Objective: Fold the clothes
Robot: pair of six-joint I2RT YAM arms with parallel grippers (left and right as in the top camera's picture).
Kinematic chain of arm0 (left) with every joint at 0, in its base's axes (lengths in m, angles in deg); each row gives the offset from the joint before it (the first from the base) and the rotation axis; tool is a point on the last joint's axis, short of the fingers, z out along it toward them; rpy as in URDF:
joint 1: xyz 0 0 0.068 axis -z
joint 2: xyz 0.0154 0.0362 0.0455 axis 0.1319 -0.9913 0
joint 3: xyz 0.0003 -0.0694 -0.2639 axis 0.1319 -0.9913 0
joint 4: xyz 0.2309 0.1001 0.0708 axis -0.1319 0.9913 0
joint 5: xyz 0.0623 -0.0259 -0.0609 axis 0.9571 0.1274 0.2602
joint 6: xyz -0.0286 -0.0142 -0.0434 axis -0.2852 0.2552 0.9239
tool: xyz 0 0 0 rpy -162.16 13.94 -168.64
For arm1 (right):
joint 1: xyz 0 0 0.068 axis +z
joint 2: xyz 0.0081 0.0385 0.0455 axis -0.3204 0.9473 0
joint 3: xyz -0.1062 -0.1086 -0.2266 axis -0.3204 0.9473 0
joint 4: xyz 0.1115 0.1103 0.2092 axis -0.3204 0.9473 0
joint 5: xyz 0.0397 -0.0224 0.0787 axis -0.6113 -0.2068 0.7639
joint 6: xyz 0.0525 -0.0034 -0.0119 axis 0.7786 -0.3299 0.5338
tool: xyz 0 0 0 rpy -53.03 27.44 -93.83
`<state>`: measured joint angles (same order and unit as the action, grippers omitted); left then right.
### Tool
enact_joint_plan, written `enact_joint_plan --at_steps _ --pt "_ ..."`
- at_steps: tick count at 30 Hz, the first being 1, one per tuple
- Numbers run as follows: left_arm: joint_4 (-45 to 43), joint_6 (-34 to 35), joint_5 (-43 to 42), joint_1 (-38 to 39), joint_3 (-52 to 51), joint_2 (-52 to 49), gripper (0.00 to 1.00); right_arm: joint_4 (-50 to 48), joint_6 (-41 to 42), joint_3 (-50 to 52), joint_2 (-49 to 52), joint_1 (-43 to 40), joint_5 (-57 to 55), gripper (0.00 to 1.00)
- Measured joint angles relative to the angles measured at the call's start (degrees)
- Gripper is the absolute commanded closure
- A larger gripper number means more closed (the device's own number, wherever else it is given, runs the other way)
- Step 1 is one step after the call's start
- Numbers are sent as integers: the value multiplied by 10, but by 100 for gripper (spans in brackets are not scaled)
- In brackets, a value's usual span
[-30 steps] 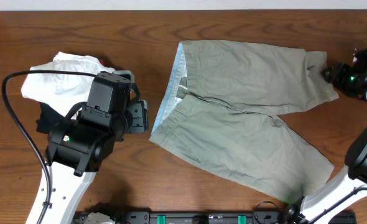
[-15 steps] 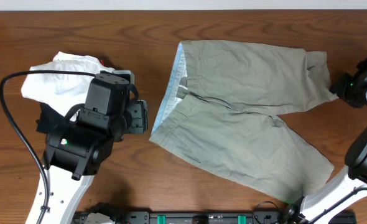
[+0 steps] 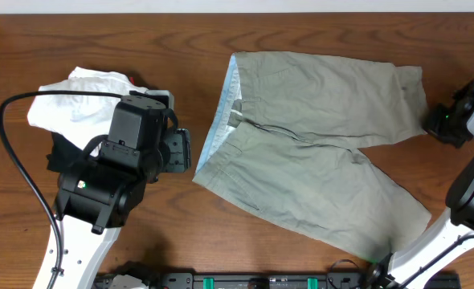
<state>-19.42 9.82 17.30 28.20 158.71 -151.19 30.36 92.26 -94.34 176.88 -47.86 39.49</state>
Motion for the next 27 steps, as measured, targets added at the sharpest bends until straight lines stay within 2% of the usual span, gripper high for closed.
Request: enact_joint_plan --at_steps 4,8,17,18,19,21,27 --pt "0 -2 0 0 0 0 37 29 17 -4 0 0 -11 99" --pt "0 -2 0 0 0 0 36 116 50 -16 -5 2 -76 99" --pt "-15 -2 0 0 0 0 37 207 104 -17 -21 2 -157 99" --pt "-15 -2 0 0 0 0 36 206 109 -17 -21 2 -159 99" --pt "-15 -2 0 0 0 0 29 204 113 -17 -21 2 -157 99" --pt "-14 -6 -2 0 0 0 27 199 114 -24 -21 -3 -131 99" --pt "-41 -5 -75 4 0 -8 27 190 58 -82 -34 -47 69 99"
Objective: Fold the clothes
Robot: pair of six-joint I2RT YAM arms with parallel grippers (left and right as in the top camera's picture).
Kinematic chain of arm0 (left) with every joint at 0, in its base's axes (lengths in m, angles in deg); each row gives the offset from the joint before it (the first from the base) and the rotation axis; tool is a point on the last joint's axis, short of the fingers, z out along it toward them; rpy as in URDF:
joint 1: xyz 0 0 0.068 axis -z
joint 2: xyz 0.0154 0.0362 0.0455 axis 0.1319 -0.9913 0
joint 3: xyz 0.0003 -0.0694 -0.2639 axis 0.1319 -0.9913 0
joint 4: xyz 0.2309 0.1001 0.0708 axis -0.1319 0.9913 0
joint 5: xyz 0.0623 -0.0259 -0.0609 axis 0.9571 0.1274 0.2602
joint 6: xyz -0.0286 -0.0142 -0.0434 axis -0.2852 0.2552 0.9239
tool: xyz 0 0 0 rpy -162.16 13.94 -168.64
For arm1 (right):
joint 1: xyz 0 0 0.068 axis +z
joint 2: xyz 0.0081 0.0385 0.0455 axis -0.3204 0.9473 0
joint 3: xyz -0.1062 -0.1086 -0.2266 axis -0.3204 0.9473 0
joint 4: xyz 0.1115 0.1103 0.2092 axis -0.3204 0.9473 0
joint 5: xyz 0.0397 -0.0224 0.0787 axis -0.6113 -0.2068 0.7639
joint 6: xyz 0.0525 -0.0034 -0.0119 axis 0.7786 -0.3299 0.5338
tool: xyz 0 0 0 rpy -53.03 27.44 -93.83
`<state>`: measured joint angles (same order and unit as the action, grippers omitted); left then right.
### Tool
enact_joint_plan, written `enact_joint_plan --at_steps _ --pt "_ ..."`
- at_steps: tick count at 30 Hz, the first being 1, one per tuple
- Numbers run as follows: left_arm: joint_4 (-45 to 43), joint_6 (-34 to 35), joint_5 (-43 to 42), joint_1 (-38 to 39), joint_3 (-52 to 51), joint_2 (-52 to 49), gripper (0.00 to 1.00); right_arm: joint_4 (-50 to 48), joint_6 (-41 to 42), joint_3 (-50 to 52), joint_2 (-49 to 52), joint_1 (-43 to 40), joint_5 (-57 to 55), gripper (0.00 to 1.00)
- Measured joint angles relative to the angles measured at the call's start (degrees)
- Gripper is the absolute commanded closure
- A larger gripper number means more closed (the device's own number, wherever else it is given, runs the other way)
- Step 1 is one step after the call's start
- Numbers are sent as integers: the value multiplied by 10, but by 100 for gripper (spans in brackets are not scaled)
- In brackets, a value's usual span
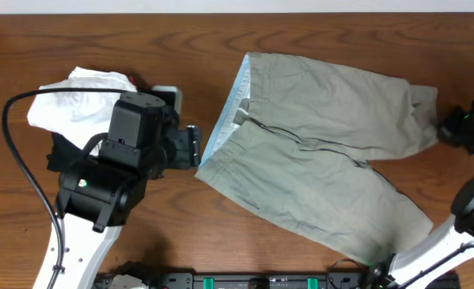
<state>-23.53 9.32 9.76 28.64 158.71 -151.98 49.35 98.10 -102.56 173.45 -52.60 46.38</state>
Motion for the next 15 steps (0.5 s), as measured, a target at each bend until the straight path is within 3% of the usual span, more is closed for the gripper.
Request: enact_joint_plan --at_steps 4,9,15 --pt "-16 -2 -28 23 0 -39 21 19 -17 -16 -23 -9 52 99" --pt "-81 -1 -62 64 0 -104 21 31 -17 -11 -26 18 48 99" --pt "-140 -1 -90 127 0 -184 21 144 -12 -6 -26 36 -17 99"
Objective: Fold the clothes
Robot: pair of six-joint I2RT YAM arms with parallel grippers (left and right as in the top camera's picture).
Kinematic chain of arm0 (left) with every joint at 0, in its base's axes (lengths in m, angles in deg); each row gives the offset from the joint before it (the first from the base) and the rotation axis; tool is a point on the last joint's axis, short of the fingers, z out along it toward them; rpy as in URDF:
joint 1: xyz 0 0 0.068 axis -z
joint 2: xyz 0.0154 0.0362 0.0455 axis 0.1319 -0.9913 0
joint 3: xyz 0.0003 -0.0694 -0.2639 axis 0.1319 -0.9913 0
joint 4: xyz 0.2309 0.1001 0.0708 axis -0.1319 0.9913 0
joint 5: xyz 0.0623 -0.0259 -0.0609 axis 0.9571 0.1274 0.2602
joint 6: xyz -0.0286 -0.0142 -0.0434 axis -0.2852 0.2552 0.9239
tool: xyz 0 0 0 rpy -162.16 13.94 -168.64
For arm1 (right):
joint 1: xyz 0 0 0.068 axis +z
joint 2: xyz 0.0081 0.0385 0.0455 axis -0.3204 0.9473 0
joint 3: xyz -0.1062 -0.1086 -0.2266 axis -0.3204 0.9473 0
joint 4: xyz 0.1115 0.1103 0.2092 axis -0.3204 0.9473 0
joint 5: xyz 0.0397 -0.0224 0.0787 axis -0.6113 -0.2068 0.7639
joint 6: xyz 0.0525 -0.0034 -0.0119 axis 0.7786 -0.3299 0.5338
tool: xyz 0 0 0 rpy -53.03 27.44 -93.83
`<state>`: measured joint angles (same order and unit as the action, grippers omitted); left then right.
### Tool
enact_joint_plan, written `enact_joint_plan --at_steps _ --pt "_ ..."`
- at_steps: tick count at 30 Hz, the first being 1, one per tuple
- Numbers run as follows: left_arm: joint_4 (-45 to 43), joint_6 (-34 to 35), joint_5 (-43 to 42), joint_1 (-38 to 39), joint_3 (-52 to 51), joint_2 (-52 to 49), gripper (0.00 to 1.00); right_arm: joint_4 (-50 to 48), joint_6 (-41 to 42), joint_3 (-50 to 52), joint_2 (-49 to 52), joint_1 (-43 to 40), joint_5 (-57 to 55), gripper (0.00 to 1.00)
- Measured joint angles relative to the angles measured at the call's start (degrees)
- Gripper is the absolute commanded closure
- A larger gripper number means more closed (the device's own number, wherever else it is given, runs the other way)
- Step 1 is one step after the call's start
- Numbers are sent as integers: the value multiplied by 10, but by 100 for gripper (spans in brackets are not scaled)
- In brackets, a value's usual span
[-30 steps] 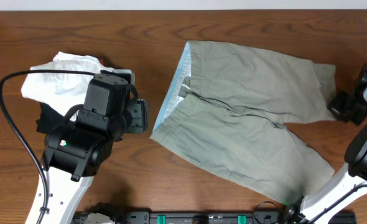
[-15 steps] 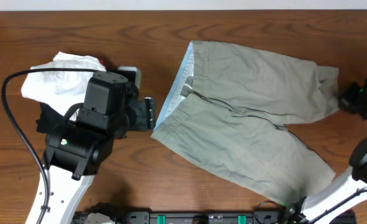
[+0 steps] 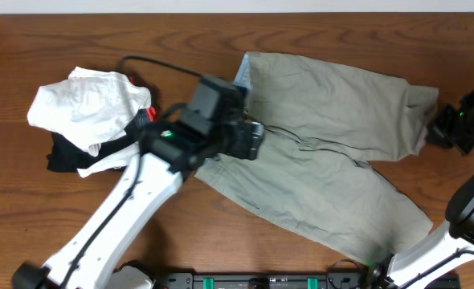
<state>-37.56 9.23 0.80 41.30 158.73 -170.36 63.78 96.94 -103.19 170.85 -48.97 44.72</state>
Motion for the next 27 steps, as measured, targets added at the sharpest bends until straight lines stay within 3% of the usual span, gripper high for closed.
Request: enact_joint_plan --at_steps 10,14,19,25,27 --pt "-134 0 -7 102 0 -124 21 120 -46 2 -6 12 -14 97" --pt "-166 0 -9 118 0 -179 21 76 -55 3 -32 32 -14 66" --pt "-214 0 -10 133 0 -212 20 -20 -45 2 -73 27 -9 57" --pt "-218 0 -14 143 0 -228 22 -109 -42 2 -81 20 0 61" --pt "-204 2 -16 143 0 -240 29 -142 -40 2 -75 20 3 66"
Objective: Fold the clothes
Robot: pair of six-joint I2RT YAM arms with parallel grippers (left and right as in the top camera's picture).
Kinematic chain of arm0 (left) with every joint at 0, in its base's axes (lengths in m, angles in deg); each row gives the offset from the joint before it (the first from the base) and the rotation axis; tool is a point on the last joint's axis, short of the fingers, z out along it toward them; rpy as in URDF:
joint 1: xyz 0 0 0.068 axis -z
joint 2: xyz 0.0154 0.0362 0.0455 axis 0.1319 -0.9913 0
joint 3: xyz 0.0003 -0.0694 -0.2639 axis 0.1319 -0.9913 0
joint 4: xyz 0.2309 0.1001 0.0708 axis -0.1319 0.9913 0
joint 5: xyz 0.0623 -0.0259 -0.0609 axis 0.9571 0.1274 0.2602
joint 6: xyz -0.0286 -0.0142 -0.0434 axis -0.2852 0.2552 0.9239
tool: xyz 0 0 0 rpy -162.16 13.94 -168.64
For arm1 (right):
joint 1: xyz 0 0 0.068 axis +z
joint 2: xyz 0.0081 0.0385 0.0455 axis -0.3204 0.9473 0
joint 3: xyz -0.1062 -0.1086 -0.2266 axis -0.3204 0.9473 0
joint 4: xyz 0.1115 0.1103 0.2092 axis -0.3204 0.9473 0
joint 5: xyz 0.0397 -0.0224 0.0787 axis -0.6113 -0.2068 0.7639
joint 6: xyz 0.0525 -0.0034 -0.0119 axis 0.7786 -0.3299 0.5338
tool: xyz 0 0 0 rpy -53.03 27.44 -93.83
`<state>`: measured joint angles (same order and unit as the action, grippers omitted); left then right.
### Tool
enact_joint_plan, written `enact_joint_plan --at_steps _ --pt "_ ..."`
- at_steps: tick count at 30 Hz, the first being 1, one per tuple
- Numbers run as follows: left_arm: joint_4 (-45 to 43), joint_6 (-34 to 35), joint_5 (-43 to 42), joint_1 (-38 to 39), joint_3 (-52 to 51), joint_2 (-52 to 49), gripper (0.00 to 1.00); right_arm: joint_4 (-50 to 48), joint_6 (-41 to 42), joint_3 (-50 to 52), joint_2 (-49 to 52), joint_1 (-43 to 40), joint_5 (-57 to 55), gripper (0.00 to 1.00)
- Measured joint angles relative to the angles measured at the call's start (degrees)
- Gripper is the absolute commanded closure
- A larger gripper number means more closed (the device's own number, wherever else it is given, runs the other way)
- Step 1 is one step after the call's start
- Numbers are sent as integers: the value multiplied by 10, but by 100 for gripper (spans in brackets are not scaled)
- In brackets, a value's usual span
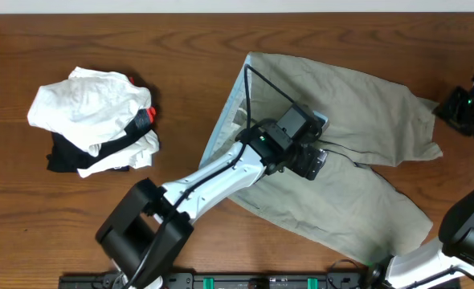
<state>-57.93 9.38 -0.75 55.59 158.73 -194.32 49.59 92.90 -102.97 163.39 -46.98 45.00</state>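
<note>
A pair of khaki shorts (357, 104) lies spread flat in the overhead view, with its waistband to the left and both legs running right. My left arm reaches across the waistband. Its gripper (317, 164) sits low over the crotch, where the legs split, and its jaws are hidden under the wrist. At the table's right edge my right gripper (452, 108) sits just beside the upper leg's hem. A thin gap seems to separate it from the cloth, and the state of its fingers is unclear.
A pile of crumpled clothes (92, 112), white over black with a red spot, lies at the left. The wooden table (60, 217) runs under everything. The arms' bases stand along the front edge.
My left arm has stretched further right, from the waistband to the crotch of the shorts. My right gripper has shifted slightly up and away. The upper leg's hem now lies a little more spread.
At first my left gripper hovered beside the clothes pile, and my right gripper was at the upper leg's hem. The shorts then lay shifted to the right, with my left gripper at the waistband. It then lay over the waistband, and it is now at the crotch.
</note>
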Motion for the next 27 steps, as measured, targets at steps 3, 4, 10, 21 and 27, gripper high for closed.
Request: enact_joint_plan --at_steps 3,4,10,21,27 --pt "19 0 0 0 0 -20 36 -43 11 0 24 0 3 73" --pt "24 0 0 0 0 -26 44 -54 14 0 37 0 9 75" --pt "86 -1 2 0 0 -45 81 -78 26 0 113 1 74 84" --pt "235 19 83 -7 0 -45 93 -172 30 0 193 16 50 99" --pt "278 20 107 -27 0 -45 93 -221 31 -2 204 16 -7 99"
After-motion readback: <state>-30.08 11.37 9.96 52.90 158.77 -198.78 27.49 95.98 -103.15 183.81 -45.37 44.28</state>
